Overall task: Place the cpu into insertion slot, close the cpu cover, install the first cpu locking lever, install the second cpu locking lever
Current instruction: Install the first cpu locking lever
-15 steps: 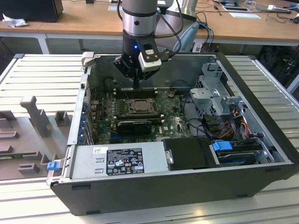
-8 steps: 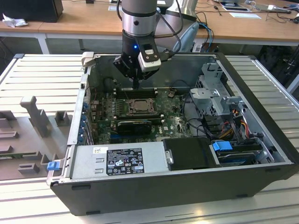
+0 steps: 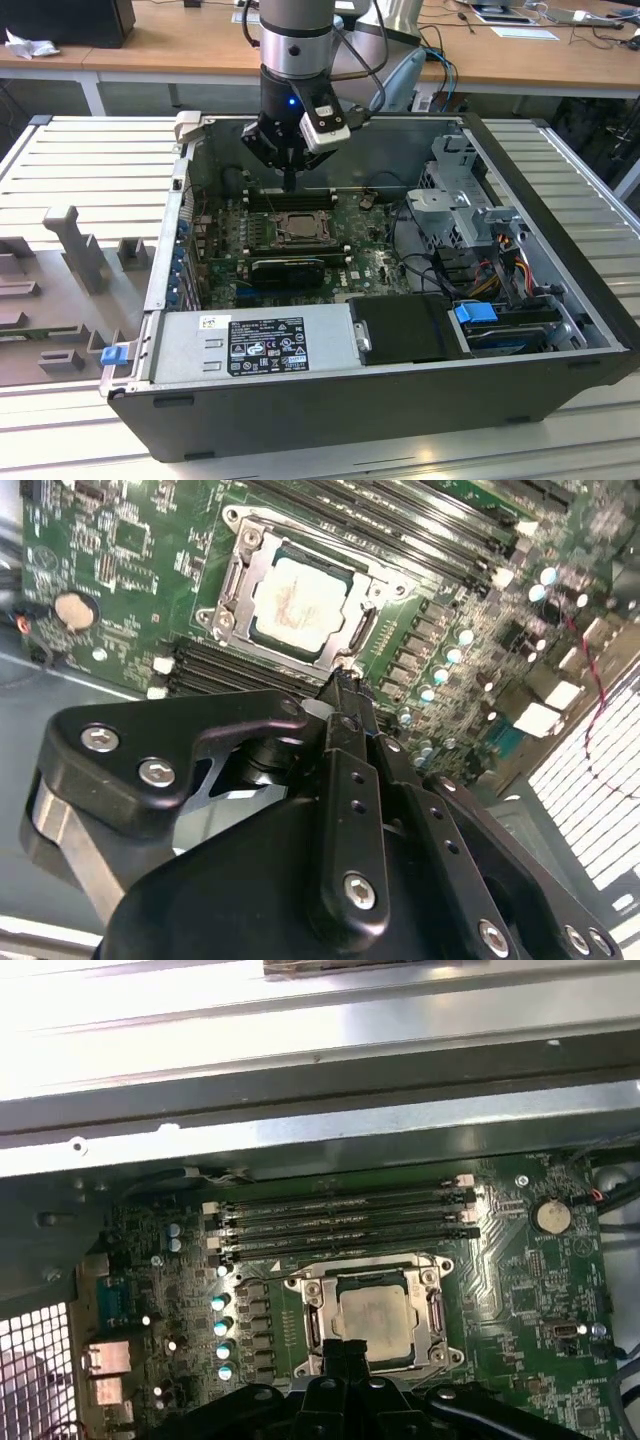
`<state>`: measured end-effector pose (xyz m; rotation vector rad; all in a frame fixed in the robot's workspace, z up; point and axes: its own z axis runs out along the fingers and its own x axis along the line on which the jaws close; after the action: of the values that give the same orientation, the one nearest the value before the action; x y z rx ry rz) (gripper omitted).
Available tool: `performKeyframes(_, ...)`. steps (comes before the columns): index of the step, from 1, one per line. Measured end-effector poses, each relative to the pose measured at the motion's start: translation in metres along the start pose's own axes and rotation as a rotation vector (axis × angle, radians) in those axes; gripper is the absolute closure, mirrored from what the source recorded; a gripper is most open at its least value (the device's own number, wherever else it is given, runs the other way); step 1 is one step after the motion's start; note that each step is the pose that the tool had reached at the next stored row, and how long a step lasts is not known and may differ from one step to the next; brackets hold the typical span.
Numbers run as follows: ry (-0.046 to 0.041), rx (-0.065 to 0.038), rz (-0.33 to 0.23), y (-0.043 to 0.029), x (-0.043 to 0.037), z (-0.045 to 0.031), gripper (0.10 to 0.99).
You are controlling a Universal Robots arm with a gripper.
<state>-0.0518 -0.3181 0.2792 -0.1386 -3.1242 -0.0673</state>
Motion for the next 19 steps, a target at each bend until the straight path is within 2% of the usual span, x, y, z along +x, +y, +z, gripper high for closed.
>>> performKeyframes(3, 0.0, 0.0, -0.049, -0.0001, 0.001, 0.0004, 0.98)
performKeyframes(11, -0.0003, 0.0, -0.057, -0.0021, 0.0233, 0.0021, 0.98)
performKeyframes(16, 0.0017, -0.001, -0.104, -0.0026, 0.0259, 0.008, 0.98)
performKeyframes(19, 0.0001, -0.001, -0.107, -0.0041, 0.0395, 0.0128, 0.98)
